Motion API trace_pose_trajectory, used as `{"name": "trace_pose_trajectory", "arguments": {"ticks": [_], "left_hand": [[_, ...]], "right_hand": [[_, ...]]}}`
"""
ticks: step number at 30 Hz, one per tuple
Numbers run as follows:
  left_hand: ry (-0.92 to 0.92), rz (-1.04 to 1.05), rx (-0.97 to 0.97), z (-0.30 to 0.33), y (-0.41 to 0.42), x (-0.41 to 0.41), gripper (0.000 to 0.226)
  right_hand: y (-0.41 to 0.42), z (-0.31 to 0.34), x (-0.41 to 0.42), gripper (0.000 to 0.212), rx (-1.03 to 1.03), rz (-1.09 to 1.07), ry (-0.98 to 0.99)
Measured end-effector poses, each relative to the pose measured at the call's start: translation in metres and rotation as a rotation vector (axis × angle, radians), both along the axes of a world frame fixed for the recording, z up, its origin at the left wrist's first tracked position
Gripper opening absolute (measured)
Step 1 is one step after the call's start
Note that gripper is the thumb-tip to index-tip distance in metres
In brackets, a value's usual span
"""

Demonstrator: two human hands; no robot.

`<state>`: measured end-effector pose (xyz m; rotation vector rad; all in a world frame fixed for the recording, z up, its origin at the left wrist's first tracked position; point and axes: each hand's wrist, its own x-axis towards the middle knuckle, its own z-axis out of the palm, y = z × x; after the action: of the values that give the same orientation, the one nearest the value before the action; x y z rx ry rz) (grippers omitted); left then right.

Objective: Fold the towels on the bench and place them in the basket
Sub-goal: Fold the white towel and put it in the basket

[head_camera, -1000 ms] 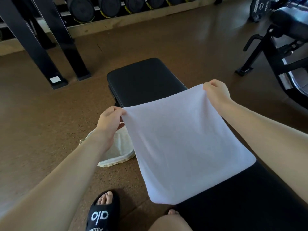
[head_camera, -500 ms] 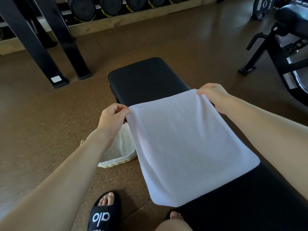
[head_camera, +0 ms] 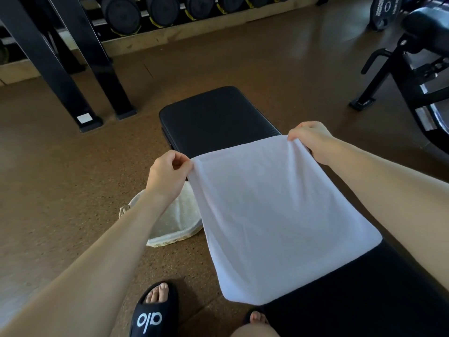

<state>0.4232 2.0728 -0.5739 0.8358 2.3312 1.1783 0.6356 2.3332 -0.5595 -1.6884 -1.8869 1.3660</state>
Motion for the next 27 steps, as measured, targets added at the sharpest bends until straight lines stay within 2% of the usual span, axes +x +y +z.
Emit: {"name": "trace_pose_trajectory", "arguments": {"ticks": [9, 13, 16, 20, 27], "left_hand": [[0.018, -0.005, 0.021, 0.007, -0.005, -0.002, 0.004], [0.099, -0.024, 0.039, 0.019, -0.008, 0.001, 0.004], [0.179, -0.046, 0.064, 0.035, -0.016, 0.008, 0.005], [0.268, -0.100, 0.108, 0.061, -0.031, 0.021, 0.005], [0.559, -0.354, 0.061, 0.122, -0.059, 0.031, 0.005]], "right_hand": [[0.003, 0.009, -0.003, 0.023, -0.051, -0.056, -0.018], [-0.001, 0.023, 0.004, 0.019, 0.080, -0.016, -0.032], [-0.010, 0.040, 0.018, 0.005, 0.199, 0.006, 0.006], [-0.028, 0.070, 0.046, 0.006, 0.322, 0.038, 0.019], [-0.068, 0.130, 0.103, 0.005, 0.479, 0.061, 0.048]]}}
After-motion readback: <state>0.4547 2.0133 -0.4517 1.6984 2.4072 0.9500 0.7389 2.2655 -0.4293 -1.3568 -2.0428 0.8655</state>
